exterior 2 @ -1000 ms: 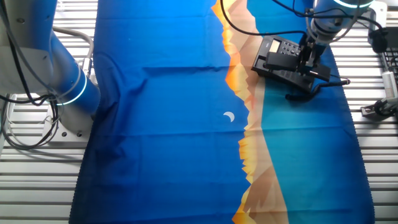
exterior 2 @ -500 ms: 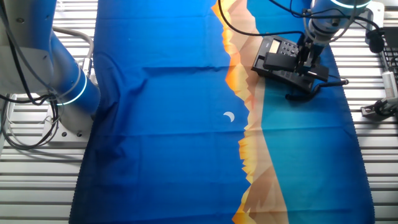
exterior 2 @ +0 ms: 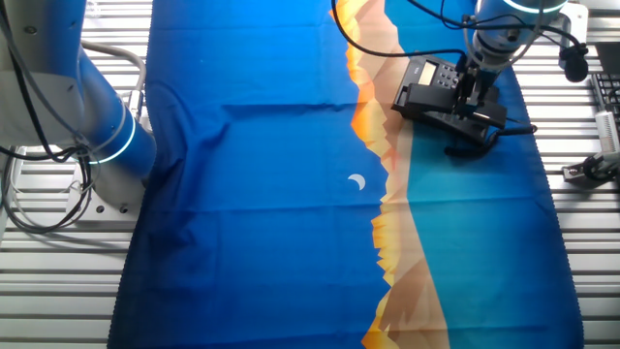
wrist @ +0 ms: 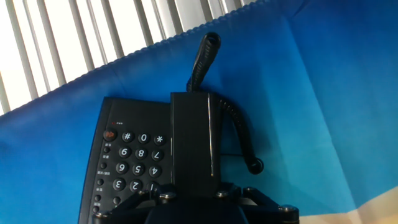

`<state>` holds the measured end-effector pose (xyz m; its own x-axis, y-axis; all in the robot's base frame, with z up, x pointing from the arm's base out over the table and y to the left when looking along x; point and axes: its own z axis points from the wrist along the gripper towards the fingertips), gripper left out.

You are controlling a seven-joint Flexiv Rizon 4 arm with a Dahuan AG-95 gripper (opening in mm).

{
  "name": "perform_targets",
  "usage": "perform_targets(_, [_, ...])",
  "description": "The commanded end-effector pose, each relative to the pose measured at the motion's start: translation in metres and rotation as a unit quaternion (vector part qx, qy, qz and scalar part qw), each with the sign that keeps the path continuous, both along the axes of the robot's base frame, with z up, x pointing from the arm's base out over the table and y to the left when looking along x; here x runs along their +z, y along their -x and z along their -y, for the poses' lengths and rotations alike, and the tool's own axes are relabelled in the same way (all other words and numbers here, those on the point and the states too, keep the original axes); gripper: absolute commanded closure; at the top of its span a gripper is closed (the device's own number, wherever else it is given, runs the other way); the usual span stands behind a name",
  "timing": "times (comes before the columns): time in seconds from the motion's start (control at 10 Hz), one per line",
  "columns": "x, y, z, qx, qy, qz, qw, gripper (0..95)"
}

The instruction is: Place the handset of the telephone on the corresponding phone cradle

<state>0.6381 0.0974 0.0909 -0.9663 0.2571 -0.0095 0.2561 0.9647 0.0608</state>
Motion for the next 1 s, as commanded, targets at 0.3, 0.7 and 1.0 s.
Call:
perform_targets(0.3, [-0.0006,0.0023,-0.0009,0.001,-0.003,0.0,1.0,95.0])
perform_targets(0.7, [-0.0018,0.0063,-0.0023,0.001,-0.003,0.002,1.0,95.0])
perform_targets(1.0, [-0.0012,0.0065,-0.0028,0.001,-0.002,0.002,1.0,95.0])
